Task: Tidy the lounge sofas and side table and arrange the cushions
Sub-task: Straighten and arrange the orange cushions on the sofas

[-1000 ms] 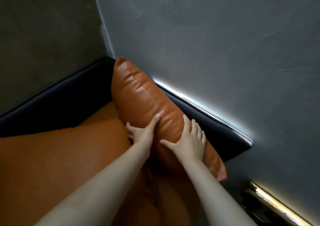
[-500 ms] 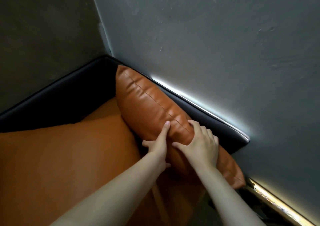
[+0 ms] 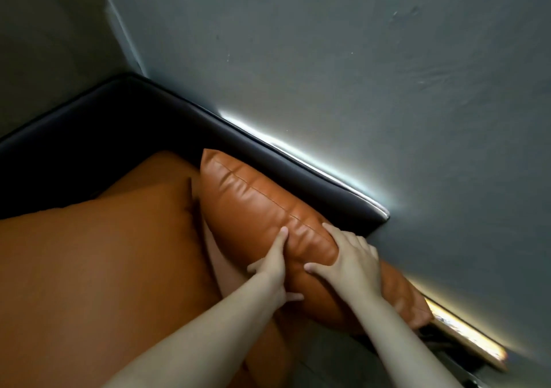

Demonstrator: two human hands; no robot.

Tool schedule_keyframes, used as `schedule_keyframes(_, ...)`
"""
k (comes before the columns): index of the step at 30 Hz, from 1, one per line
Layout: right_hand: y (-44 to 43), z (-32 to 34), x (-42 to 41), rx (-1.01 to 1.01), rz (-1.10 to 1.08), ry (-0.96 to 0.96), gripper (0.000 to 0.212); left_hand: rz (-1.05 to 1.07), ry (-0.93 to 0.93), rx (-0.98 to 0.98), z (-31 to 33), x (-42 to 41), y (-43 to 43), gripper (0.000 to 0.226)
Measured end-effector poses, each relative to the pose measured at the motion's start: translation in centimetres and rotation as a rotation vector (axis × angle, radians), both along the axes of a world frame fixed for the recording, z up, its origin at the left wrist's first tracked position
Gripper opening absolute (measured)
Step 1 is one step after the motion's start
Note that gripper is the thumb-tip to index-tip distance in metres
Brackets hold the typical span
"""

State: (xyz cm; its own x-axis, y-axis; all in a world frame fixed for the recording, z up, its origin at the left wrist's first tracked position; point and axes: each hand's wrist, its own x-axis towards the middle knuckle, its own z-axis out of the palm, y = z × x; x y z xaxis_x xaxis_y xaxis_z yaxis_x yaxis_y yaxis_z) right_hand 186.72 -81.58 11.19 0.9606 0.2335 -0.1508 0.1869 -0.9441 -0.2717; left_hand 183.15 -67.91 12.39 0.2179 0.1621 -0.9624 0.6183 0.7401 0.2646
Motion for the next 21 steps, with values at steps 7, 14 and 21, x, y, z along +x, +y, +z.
schedule_keyframes(7, 5.1, 0.0, 1.5, 0.065, 0.053, -0.081, 0.082, 0.119, -0.011, 0.188, -0.2, 0.5, 2.7, 0.104)
schedule_keyframes(14, 6.9, 0.3, 2.9, -0.003, 0.101, -0.002, 0.082, 0.098, -0.096, 0.193, -0.7, 0.0, 4.4, 0.095)
schedule_keyframes(21, 3.9, 1.0, 1.9, 0.001, 0.057, 0.02, 0.079, 0.025, -0.137, 0.065, -0.3, -1.7, 1.0, 0.096)
